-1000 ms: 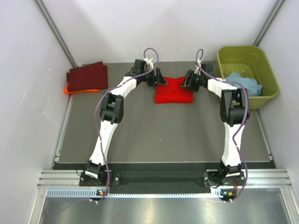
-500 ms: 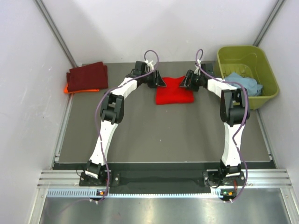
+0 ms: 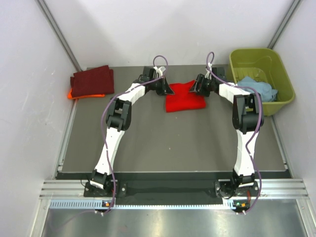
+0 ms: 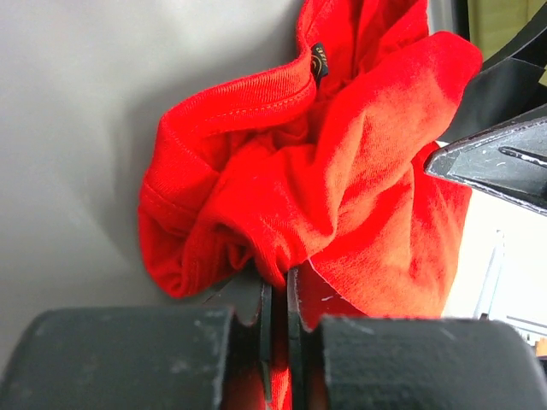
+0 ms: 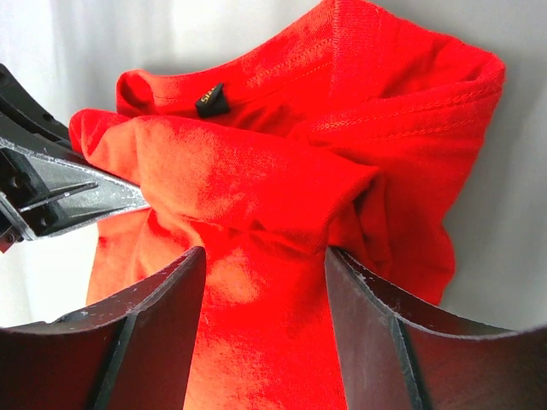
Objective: Fold and stack the t-shirts
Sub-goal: Neatly place the folded tshirt to the corner
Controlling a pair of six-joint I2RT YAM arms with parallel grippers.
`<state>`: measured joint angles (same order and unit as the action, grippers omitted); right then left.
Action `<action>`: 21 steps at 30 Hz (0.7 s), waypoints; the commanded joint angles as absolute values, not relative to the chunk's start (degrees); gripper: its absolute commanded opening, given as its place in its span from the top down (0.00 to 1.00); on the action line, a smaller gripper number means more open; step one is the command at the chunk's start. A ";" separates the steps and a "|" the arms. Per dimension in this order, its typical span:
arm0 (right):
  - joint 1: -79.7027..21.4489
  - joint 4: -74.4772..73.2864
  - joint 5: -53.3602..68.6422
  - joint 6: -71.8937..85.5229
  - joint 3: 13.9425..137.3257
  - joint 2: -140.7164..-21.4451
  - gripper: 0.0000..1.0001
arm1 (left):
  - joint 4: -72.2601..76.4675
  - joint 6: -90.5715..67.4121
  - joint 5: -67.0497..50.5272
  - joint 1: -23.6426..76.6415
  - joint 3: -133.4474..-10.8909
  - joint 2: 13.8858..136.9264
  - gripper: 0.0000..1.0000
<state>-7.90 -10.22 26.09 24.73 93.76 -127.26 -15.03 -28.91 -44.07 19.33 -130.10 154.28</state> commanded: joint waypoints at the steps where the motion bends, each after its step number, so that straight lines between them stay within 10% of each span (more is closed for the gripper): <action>1: -9.23 -8.35 25.84 24.44 93.69 -126.92 0.41 | -21.61 -26.64 -43.51 19.87 -127.79 154.17 1.00; 21: -5.19 -11.34 21.97 18.46 87.10 -115.05 0.34 | -44.91 -4.84 -32.44 6.33 -126.65 133.34 1.00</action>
<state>-5.65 -11.68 22.92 20.49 87.72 -119.79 -40.82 -9.74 -35.16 7.77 -126.82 139.00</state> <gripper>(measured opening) 0.657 0.059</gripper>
